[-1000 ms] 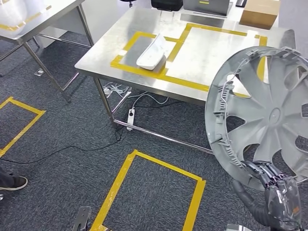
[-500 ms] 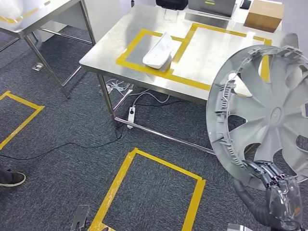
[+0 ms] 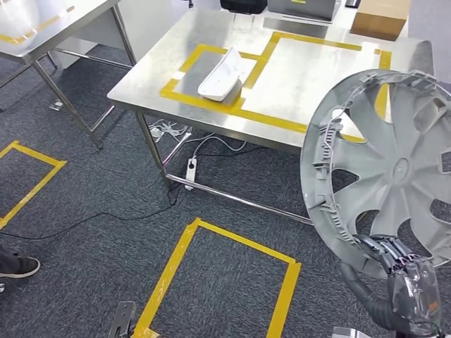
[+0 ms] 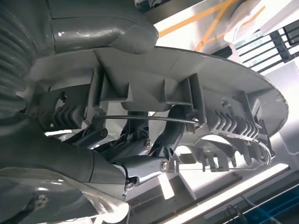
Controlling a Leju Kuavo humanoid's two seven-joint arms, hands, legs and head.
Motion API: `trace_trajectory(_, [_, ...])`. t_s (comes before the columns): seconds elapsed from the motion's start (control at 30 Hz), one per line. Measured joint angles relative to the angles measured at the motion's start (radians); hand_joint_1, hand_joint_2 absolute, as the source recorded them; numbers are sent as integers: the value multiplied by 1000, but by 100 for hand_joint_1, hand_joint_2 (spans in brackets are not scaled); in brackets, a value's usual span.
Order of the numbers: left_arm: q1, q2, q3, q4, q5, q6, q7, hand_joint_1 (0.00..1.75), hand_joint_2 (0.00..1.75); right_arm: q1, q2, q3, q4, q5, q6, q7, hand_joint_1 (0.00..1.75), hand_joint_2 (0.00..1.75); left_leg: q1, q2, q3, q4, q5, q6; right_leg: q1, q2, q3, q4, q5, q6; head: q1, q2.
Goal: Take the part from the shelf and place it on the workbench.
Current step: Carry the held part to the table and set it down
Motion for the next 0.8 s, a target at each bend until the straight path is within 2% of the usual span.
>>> trace_trajectory(0.07, [2,0,0,0,0,0,0,0,175,0,1,0,0,1,0,0,175,175,2,0,-66,131,-49,-4,2,0,3,0,-3,-6,-2,0])
trace_trajectory(0.1, [4,0,0,0,0,-1,0,0,175,0,1,0,0,1,0,0,175,175,3,0,-86,167,-51,-4,3,0,5,0,-5,-8,-2,0])
trace_trajectory(0.13, [5,0,0,0,-1,-2,0,0,175,0,1,0,0,1,0,0,175,175,3,0,-92,169,-36,-2,5,1,8,0,-7,-9,-2,0])
trace_trajectory(0.17, [5,0,0,0,-2,-3,0,0,175,0,2,0,0,2,1,0,175,175,2,0,-78,131,-3,3,6,3,12,0,-10,-9,-2,0])
trace_trajectory(0.2, [5,0,0,0,-2,-4,0,0,175,0,2,0,0,2,1,0,175,175,0,0,-52,64,39,10,7,4,17,0,-13,-9,-2,0])
trace_trajectory(0.23, [5,0,0,0,-4,-4,0,0,175,0,3,0,0,2,1,0,175,175,-3,0,-23,-1,69,19,8,4,21,0,-16,-8,-2,0])
trace_trajectory(0.27, [4,1,0,0,-4,-4,0,0,175,0,4,0,0,2,1,0,175,175,-6,0,2,-60,87,26,9,6,22,-1,-19,-4,-2,0])
trace_trajectory(0.3, [3,1,0,0,-5,-4,0,0,175,0,5,0,0,3,1,0,175,175,-9,0,16,-95,90,32,9,6,22,-4,-20,0,-2,0])
trace_trajectory(0.4, [4,2,0,0,-7,-5,0,0,175,1,6,0,0,4,2,0,175,175,-10,0,32,-127,81,41,7,4,22,4,-11,19,-2,0])
trace_trajectory(0.43, [5,2,0,0,-7,-5,0,0,175,2,6,0,0,3,2,0,175,175,-7,0,41,-135,82,44,7,3,18,19,-16,23,-1,0])
trace_trajectory(0.47, [4,1,0,0,-7,-5,0,0,175,1,7,-1,0,3,3,0,175,175,-5,-1,49,-141,83,47,7,3,4,46,-33,25,1,0])
trace_trajectory(0.57, [2,0,0,0,-8,-5,0,0,175,2,7,-2,0,2,5,0,175,175,-4,0,57,-144,79,52,6,2,-89,204,-105,33,5,0])
trace_trajectory(0.6, [3,0,0,0,-8,-5,0,0,175,2,7,-2,1,2,5,0,175,175,-4,0,59,-144,76,52,6,2,-118,243,-115,38,5,0])
trace_trajectory(0.63, [3,-1,0,0,-8,-5,0,0,175,2,7,-2,1,2,5,0,175,175,-3,0,63,-144,72,51,4,2,-132,252,-106,42,5,0])
trace_trajectory(0.67, [4,-1,0,0,-8,-5,0,0,175,3,8,-2,2,1,6,1,175,175,-1,0,69,-143,67,48,2,1,-127,225,-77,46,5,0])
trace_trajectory(0.73, [4,-1,0,0,-9,-3,0,0,175,3,8,-2,3,-1,7,2,175,175,2,0,85,-140,54,39,-3,0,-81,103,1,53,5,0])
trace_trajectory(0.77, [3,-1,0,0,-10,-3,0,0,175,3,8,-2,4,-1,8,2,175,175,2,-1,89,-137,47,33,-3,-1,-60,48,13,49,7,0])
trace_trajectory(0.8, [3,0,0,0,-10,-2,0,0,175,4,8,-2,4,-1,8,2,175,175,1,-1,90,-133,42,27,-2,-2,-46,16,20,42,8,0])
